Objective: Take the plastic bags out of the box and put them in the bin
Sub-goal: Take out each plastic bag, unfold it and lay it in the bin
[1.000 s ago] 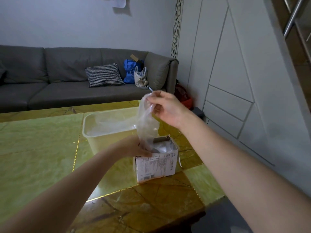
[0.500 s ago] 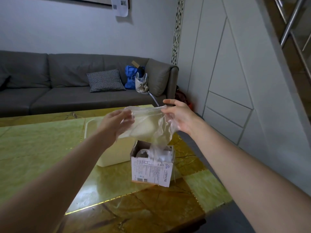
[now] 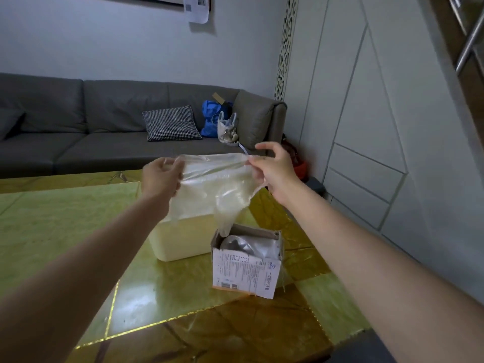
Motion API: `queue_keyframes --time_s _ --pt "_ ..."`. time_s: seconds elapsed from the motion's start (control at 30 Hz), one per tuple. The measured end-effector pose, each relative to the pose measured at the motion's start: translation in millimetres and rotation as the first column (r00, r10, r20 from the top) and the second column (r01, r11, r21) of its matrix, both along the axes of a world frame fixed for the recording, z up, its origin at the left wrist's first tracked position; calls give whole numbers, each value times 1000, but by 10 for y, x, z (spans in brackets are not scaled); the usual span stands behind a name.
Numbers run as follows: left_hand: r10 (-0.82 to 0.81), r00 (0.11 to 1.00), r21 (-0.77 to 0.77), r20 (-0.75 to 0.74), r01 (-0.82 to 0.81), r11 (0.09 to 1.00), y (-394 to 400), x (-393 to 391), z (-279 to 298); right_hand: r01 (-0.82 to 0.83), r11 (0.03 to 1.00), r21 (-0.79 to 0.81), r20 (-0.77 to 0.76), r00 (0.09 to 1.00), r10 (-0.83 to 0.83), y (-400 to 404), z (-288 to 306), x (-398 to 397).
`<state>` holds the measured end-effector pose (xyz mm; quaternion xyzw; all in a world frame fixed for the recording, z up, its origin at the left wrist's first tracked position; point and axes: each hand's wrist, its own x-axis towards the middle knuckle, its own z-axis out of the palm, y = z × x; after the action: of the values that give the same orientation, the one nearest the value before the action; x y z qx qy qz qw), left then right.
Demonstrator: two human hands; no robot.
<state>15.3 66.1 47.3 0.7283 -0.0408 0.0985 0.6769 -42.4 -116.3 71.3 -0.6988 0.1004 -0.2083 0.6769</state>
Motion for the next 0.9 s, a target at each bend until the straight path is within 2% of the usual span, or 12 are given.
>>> queue_keyframes --time_s 0.13,0.23,0.37,0.43,0.5,0.53,0.57,0.63,0.67,0.7,0.83,0.9 --pt "13 1000 54 14 -14 998 222 303 71 61 996 -66 62 996 -57 166 57 339" --pt "171 985 208 26 -173 963 420 550 87 115 979 -170 68 992 -104 229 -24 595" --pt "421 900 494 111 -418 762 783 804 112 143 898 -416 26 989 -146 186 -287 882" --pt "313 905 565 286 -424 708 723 827 137 89 839 -538 -16 993 -115 234 -407 993" --pt "-43 936 645 348 -206 736 513 811 112 16 751 -661 -55 996 -69 312 -500 1092" --pt "-248 928 744 279 -46 667 394 783 61 -21 696 -718 -74 996 -47 345 -555 1137" --pt "-389 913 852 125 102 513 298 742 -8 -51 641 -766 -92 995 -31 371 -600 1173" --pt "-395 896 957 -203 267 114 187 717 -199 -82 570 -818 -126 991 -38 367 -679 1218" --pt "-333 897 954 -289 299 -24 171 728 -290 -93 548 -831 -144 988 -50 348 -706 1226" --pt "-286 897 941 -337 328 -81 159 751 -379 -117 524 -844 -173 983 -60 326 -719 1227" --pt "-244 893 926 -377 356 -126 134 875 -600 -283 402 -871 -340 937 -78 269 -700 1179" --pt "-246 893 926 -376 354 -133 113 897 -628 -258 292 -921 -291 954 -74 264 -614 1135"
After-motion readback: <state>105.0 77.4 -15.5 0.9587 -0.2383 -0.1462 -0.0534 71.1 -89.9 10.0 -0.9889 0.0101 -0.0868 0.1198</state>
